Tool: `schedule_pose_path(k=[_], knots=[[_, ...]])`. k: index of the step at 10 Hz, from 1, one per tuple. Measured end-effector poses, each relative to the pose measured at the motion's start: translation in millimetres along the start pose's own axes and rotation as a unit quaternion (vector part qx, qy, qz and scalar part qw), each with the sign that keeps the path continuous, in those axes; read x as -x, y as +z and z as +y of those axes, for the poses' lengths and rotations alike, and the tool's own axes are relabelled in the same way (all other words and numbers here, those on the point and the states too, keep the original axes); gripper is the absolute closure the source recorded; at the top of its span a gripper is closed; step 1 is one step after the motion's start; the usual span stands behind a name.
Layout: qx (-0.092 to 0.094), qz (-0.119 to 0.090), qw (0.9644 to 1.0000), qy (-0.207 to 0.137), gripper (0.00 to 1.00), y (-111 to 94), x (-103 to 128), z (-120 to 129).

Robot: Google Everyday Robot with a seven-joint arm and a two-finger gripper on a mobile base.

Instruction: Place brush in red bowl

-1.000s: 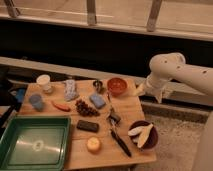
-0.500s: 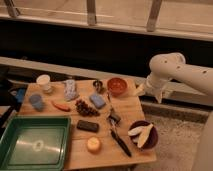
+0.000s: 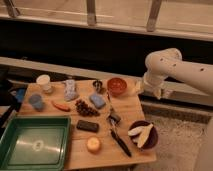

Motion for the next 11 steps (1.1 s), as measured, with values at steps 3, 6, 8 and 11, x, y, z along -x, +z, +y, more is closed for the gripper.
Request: schedule_pose_path(k=[3,6,8,11], knots=[[-0.005,0.008,0.9986,-0.052,0.20,-7,-10,27],[-0.010,0.031,0.9943,-0.101,0.20,28,-38,57],[-0.006,0.057,0.9904,-0.125,0.20,61,-70,74],[-0.002,0.072,0.9867,-0.146,0.20,77,-93,85]])
